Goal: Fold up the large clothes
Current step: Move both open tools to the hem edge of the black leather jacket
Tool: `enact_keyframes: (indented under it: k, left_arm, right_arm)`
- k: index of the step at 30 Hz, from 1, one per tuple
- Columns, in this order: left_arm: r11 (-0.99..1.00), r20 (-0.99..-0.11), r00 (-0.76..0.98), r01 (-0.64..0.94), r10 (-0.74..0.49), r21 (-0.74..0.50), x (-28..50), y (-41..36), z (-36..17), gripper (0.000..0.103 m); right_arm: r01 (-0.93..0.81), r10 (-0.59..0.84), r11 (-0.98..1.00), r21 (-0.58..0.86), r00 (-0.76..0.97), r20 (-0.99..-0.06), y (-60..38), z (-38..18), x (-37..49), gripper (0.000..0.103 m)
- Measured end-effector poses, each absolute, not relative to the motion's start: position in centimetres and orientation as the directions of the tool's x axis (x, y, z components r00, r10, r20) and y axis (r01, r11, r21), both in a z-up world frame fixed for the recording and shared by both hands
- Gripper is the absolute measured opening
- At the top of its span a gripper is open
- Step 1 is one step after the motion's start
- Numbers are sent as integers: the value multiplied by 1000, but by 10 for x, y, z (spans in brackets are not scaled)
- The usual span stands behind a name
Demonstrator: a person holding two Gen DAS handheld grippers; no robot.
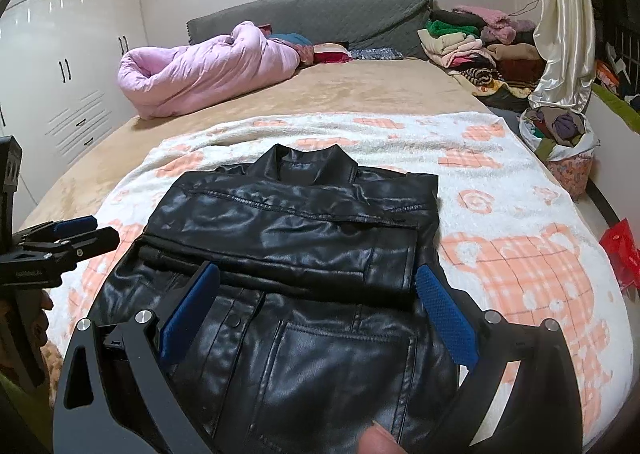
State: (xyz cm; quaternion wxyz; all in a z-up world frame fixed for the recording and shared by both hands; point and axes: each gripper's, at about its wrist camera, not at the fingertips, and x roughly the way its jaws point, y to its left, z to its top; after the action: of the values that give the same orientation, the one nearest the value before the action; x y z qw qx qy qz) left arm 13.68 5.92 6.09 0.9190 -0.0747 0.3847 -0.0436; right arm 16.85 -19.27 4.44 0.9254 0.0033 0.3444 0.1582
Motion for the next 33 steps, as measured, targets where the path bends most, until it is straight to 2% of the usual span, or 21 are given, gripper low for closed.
enact_keyframes:
  k: [15,27,33]
  left_arm:
    - [985,-731,672,-14,-116,-170,99,73,36,93]
    - [989,-784,620,-87,-42,-121,65,102,2,93]
    - [982,-812,583,-136,-31,-135,48,123,-12,93]
  right_arm:
    - [-307,292,947,97,691,-661,-200,26,131,98]
    - [-264,251,959,101,631,-734,-237,-15,106,98]
    - [-251,255,960,126,593,-764,-256,-31,96,98]
